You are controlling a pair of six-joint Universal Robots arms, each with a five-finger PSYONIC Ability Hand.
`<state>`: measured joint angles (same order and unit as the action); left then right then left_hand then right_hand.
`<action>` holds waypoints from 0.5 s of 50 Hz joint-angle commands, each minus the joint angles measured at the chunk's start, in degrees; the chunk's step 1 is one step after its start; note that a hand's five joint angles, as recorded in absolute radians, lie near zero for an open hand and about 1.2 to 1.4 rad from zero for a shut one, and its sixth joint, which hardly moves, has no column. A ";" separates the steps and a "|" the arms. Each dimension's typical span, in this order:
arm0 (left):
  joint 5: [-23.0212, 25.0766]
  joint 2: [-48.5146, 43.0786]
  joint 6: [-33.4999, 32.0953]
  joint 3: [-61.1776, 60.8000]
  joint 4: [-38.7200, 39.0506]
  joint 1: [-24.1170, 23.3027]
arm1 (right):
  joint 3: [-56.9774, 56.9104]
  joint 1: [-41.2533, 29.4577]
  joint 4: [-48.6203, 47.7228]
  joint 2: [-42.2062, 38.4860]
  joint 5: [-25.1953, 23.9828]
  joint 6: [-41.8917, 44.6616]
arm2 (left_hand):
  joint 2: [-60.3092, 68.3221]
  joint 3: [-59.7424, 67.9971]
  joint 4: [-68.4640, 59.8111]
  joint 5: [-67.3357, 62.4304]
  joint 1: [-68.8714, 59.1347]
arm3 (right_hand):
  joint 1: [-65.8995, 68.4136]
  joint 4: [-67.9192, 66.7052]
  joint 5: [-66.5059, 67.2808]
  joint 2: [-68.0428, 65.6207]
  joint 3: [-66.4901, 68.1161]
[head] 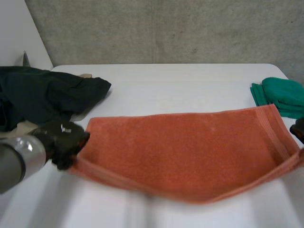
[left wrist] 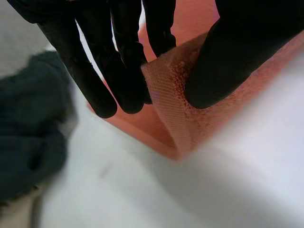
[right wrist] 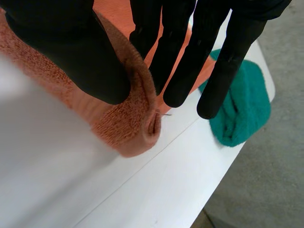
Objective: Fold the laundry.
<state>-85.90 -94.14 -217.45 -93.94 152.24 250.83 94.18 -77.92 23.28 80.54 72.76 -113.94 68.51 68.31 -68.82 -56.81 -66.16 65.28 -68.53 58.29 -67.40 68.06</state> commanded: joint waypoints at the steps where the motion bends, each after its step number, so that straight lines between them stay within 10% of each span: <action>1: -1.55 -11.76 0.01 9.90 11.49 1.59 | -5.58 -4.34 -8.59 -5.91 0.81 -8.83 | 11.49 11.69 -11.18 -13.19 -13.84 | 14.72 -11.47 11.71 -12.60 11.94; 25: -13.59 -44.19 2.83 46.29 15.11 -2.63 | -32.73 -13.40 -30.22 -36.05 11.88 -19.21 | 11.49 11.69 -11.18 -13.19 -13.84 | 14.72 -11.47 11.71 -12.60 11.94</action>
<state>-97.72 -134.46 -214.03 -52.63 167.79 249.21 66.03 -90.38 -5.88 49.03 83.93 -133.89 68.51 68.31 -68.83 -56.81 -66.16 65.28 -68.53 58.30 -67.41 68.06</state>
